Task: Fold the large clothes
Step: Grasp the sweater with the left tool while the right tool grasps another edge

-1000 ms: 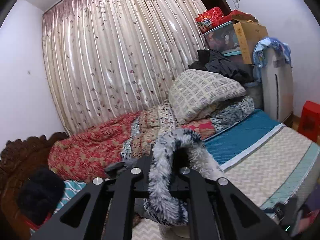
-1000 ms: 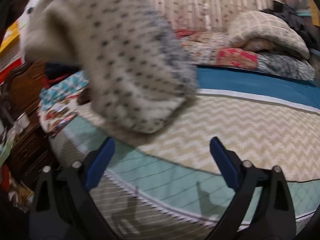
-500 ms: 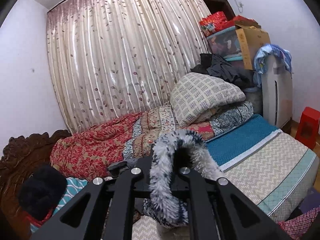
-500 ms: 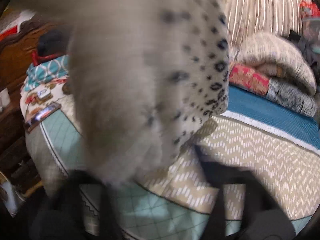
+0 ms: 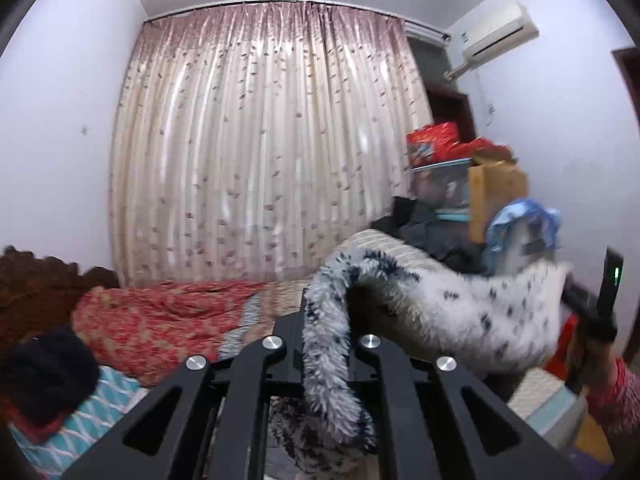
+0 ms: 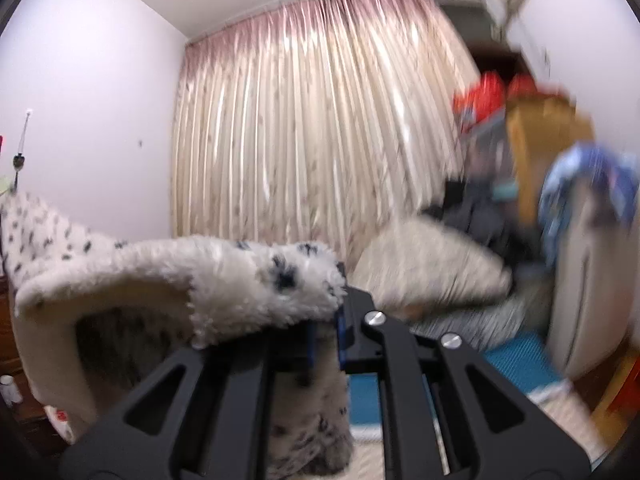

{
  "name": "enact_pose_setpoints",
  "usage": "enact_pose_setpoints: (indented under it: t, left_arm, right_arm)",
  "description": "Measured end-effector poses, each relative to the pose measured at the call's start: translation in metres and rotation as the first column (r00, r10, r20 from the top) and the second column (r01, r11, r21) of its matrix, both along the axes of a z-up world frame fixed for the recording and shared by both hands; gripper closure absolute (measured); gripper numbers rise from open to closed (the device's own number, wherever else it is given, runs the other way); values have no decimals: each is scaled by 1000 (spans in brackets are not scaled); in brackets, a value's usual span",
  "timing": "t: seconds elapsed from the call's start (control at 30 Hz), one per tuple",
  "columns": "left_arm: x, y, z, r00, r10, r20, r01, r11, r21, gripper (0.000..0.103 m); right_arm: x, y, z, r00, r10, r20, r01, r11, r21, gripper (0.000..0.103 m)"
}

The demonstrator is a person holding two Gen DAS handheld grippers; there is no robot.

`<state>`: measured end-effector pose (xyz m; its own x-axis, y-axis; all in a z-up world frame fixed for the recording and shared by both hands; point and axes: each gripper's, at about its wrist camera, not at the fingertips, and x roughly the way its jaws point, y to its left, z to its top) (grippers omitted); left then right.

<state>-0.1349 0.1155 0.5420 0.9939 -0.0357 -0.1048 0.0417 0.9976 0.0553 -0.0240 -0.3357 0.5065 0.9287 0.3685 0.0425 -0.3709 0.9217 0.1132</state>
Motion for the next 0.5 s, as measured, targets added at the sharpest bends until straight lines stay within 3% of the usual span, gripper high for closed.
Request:
enact_pose_setpoints:
  t: [0.07,0.23,0.37,0.5]
  left_arm:
    - [-1,-3,-1,999,-42,-10,42,999,-15,77]
    - [0,-14,-16,987,-157,-39,155,986,-53,77]
    - [17,-26,-35,971,-222,-91,215,973,-81,77]
    - [52,-30,-60,952,-252,-176,238,967,-93,77]
  right_arm:
    - [-16,-16,33,999,-21,40,21,1000,-6,96]
    - [-42,-40,74,996,-65,65,68,996,-55,96]
    - [-36,-50,76,994,-103,24,105,988,-109,96]
    - [13,-52,47,985,-137,-104,120,980,-159,96]
